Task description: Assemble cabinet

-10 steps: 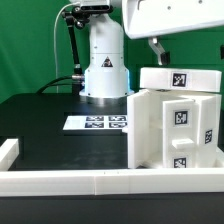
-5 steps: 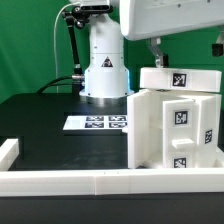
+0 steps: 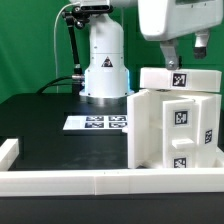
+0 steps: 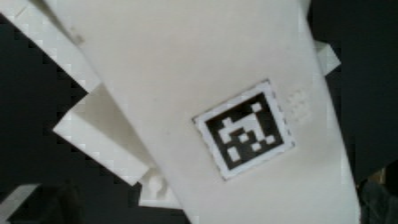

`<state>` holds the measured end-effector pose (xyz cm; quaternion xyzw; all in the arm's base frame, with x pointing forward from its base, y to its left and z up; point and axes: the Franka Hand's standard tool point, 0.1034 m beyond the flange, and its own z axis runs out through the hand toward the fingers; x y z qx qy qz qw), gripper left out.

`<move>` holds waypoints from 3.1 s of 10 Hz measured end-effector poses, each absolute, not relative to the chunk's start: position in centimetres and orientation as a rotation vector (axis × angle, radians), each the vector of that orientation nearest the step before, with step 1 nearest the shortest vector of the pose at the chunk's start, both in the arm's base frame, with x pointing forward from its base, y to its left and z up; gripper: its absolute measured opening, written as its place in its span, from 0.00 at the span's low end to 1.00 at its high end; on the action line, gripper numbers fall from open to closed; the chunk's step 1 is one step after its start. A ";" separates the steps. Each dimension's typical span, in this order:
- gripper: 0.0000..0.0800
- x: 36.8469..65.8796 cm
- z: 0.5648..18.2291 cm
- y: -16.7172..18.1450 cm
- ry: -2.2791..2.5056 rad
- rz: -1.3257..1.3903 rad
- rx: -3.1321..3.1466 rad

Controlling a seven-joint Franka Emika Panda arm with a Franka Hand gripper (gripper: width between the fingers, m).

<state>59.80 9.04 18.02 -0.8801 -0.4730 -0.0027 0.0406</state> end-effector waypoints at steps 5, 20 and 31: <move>1.00 59.5 17.6 8.5 -1.743 0.006 -2.530; 0.70 58.4 15.9 6.6 -1.621 0.029 -2.608; 0.70 58.1 15.9 7.3 0.015 0.045 -3.088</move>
Offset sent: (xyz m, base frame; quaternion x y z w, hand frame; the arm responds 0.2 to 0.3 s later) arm -0.0053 0.0030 -0.0063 0.0030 0.0082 -0.2496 0.9683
